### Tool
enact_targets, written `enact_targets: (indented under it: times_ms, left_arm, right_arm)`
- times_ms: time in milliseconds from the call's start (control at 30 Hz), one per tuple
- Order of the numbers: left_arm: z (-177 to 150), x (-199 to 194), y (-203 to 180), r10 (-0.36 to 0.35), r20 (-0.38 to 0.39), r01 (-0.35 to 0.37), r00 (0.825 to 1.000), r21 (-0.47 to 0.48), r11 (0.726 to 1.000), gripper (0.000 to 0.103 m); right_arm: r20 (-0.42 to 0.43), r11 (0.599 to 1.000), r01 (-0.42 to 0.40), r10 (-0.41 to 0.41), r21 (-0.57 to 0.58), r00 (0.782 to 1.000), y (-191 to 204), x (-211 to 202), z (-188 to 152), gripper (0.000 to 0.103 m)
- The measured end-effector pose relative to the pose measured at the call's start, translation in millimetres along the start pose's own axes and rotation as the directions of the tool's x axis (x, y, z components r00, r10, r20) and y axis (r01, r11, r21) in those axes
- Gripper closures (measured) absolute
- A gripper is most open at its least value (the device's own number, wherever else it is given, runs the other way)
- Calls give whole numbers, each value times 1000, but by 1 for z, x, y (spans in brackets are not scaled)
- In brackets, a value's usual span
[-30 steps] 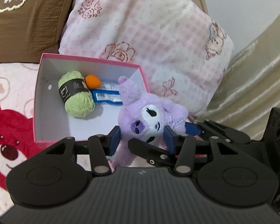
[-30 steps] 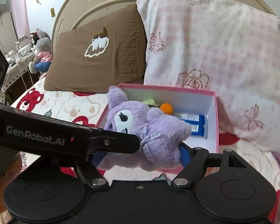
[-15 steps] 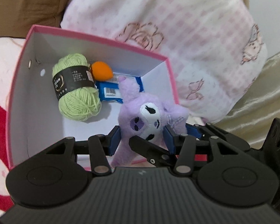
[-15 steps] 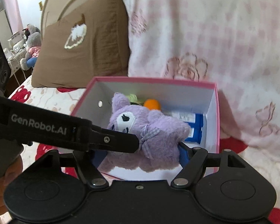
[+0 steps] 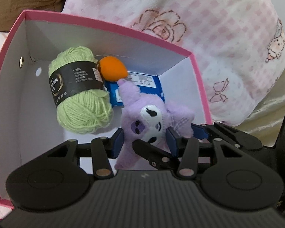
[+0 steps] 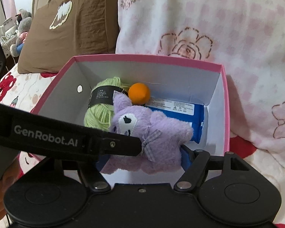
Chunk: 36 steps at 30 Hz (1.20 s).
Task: Organize objects
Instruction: 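Lower the plush toy into the box beside the yarn and open the left gripper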
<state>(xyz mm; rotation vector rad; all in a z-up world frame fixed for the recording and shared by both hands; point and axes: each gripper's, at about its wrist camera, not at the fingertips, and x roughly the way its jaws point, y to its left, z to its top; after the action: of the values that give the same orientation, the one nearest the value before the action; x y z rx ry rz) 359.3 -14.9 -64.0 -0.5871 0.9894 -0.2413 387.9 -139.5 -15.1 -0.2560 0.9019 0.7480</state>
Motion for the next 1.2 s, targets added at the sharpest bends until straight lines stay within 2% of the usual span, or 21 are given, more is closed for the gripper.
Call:
enact_targets:
  times_ms: [167,300,467,533,833,900,1100,1200]
  left_arm:
    - [1,13,12,12,-19,-13,1000,-16,1000,57]
    - [3,20,16,25,-75,-28,997,-37,999,59]
    - [6,22,11,54,-58,-55,997,-16,998,60]
    - [9,26,10,46,-52,-46,998,-6,999,66]
    - [9,32,7,69,-32,-70,997,-9,998,68]
    - [9,30,5,80,-21,-80,997,8,997,68]
    - [10,21,6,53,1,-53,999,5,999,68]
    - [9,15,3,56,16,-57,998,22,998,67]
  right_arm:
    - [-18,1000,2,-2,-19,1000,1,11,0,28]
    - [-66,999,31,-32,-20,997,5,22,0,29]
    - [-77,998,49,-51,-25,996,6,30,0,32]
    - [-82,999,43,-45,-20,996,4,32,2,38]
    - [-90,995,79,-83,-54,992,-5,36,-2,41]
    - [-85,991,108,-114,-78,990,-5,34,-3,42]
    - [-50,988,117,-122,-101,991,0,18,-4,42]
    - [-34,983,148,-153,-110,988,3,14,-5,48]
